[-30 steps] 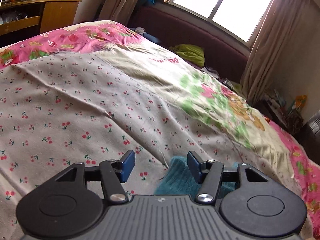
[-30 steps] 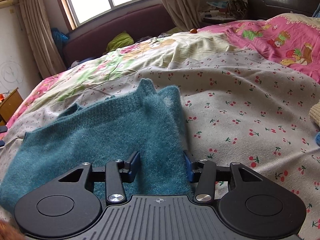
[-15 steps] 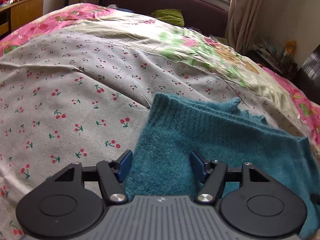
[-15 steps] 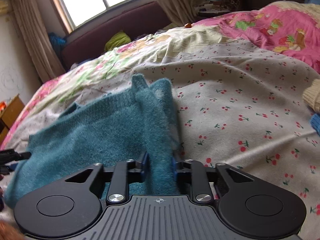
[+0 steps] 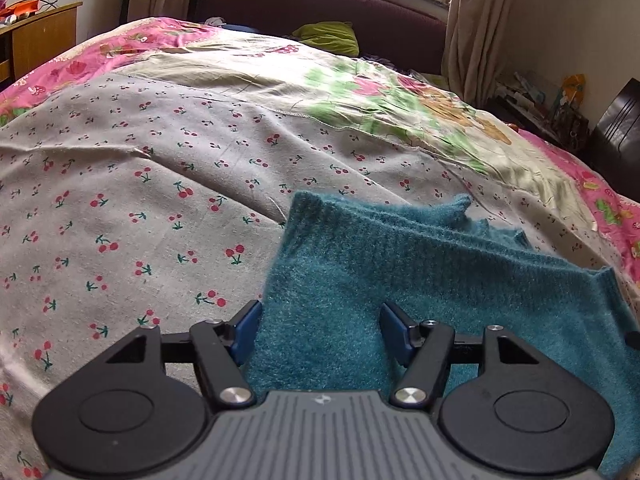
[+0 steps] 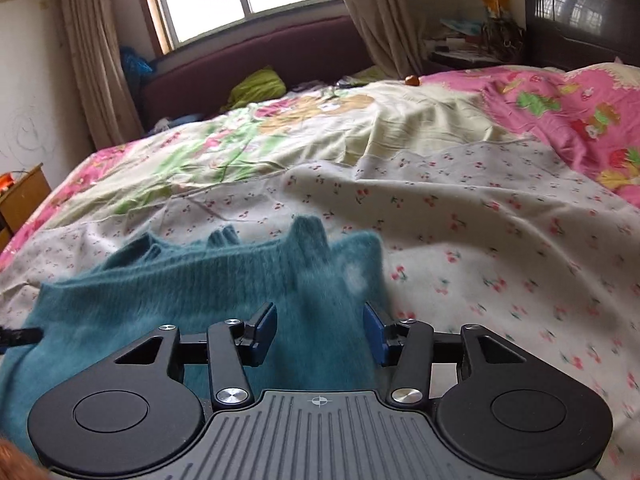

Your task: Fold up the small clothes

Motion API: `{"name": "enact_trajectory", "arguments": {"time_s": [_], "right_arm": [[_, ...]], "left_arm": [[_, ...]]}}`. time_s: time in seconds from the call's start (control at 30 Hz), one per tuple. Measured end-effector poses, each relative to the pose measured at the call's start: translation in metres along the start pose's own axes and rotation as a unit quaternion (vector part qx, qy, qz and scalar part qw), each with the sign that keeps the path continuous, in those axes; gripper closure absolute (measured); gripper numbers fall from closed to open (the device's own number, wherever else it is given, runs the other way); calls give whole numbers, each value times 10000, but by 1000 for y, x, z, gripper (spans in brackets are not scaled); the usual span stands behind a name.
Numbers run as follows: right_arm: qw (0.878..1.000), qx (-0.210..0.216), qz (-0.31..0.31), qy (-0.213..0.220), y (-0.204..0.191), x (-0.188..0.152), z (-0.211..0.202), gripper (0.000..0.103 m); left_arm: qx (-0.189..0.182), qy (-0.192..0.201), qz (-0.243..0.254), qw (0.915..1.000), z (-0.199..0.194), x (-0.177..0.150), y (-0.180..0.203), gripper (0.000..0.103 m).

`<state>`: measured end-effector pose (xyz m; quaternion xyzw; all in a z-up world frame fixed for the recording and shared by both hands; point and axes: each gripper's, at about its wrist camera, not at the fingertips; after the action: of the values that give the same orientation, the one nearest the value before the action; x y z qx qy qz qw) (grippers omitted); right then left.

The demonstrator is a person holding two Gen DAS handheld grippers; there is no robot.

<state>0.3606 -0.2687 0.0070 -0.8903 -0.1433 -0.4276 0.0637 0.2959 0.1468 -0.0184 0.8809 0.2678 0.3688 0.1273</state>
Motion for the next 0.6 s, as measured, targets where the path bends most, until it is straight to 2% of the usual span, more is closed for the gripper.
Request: {"name": "enact_trajectory", "arguments": {"time_s": [0.03,0.07,0.2,0.3,0.37,0.4,0.5,0.6], "right_arm": [[10000,-95,19,-20,0,2,3,85],[9999,-137,39,-12,0,4,2,92],[9986,-121,338,388,12,1,-16,94],[9976,-224,654,17,19,-14,5,94],[9965,-234,795,66,20,-21,7,94],[9958,-231,878,84,21,-22,5,94],[9964,-258,793,121,19,-20,1,94],[9951,-198,967,-48,23,-22,8,92]], "left_arm": [[6,-5,-4,10000,0,0,0,30],[11,-8,-1,10000,0,1,0,30],[-52,124,-18,9999,-7,3,1,30],[-118,303,-3,9995,-9,2,1,30],[51,153,6,9999,3,-2,-1,28],[50,123,-69,9999,7,-4,-4,25],[-12,151,-227,9996,2,-2,-7,25],[53,382,95,9992,-7,-5,-2,25]]}}
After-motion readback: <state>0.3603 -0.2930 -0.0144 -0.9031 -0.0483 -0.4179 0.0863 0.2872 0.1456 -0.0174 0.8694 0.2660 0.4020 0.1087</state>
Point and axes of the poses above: each gripper's, at about its wrist camera, not at the fingertips, and z roughly the way its jaws point, y to its right, x to its top, and after that the axes turned 15 degrees about -z, right-handed
